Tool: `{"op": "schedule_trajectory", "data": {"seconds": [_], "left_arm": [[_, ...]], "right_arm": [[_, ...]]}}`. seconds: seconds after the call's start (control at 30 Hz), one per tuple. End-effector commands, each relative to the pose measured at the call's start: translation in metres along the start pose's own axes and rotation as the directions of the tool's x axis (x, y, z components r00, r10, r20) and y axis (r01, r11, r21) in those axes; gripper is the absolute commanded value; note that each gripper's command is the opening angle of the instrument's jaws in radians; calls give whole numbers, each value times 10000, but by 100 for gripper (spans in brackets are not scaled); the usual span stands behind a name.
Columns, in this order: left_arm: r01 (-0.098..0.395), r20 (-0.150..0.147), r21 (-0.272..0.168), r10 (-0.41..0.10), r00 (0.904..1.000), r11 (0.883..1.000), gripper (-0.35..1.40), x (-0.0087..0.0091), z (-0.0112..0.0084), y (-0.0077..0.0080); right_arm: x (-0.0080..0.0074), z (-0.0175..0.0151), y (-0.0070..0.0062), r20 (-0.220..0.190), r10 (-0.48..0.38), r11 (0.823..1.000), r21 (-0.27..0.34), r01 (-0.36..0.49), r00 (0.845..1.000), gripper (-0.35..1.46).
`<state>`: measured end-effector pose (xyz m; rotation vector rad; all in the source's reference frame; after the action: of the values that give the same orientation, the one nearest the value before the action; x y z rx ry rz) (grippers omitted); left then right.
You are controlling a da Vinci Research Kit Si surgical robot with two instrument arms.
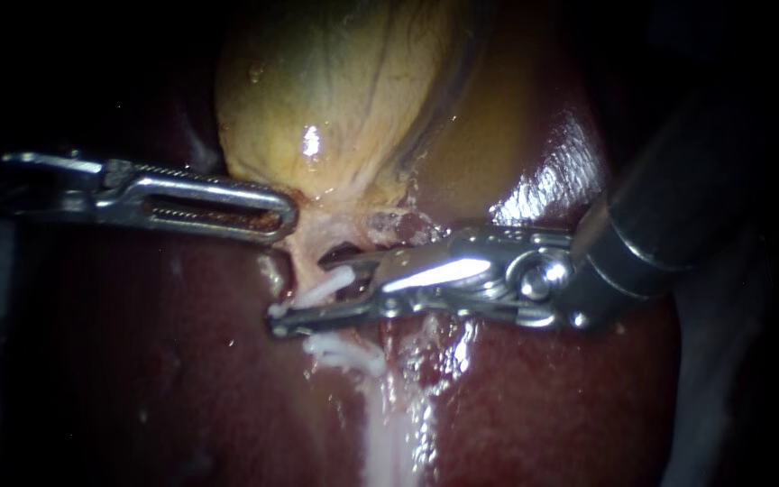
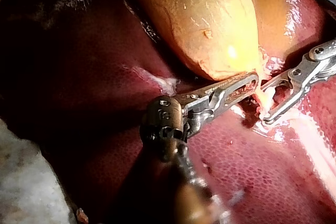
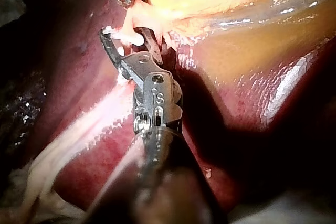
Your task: Going back third clip left tube
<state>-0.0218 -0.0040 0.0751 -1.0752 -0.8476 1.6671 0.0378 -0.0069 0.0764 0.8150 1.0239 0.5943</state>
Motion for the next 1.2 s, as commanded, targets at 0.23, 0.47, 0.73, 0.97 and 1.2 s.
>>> {"op": "schedule_trajectory", "data": {"seconds": [0.23,0.47,0.73,0.97,1.2], "left_arm": [[-2,3,-3,2,10000,10000,-35,0,0,0],[-3,5,-5,3,10000,10000,-35,0,-1,-1],[-4,7,-8,4,10000,10000,-35,0,-1,-1],[-4,7,-8,4,10000,10000,-35,0,-1,-1],[-4,5,-5,4,10000,10000,-35,0,0,-1]], "right_arm": [[-4,-6,-11,68,-284,9995,147,283,9996,49],[-9,-16,-9,73,-532,9985,156,531,9986,49],[-3,-47,-16,-22,-864,9963,-25,864,9963,50],[11,-98,-25,-94,-1630,9865,-197,1628,9866,50],[18,-141,-30,-62,-2926,9561,-194,2924,9562,50]]}}
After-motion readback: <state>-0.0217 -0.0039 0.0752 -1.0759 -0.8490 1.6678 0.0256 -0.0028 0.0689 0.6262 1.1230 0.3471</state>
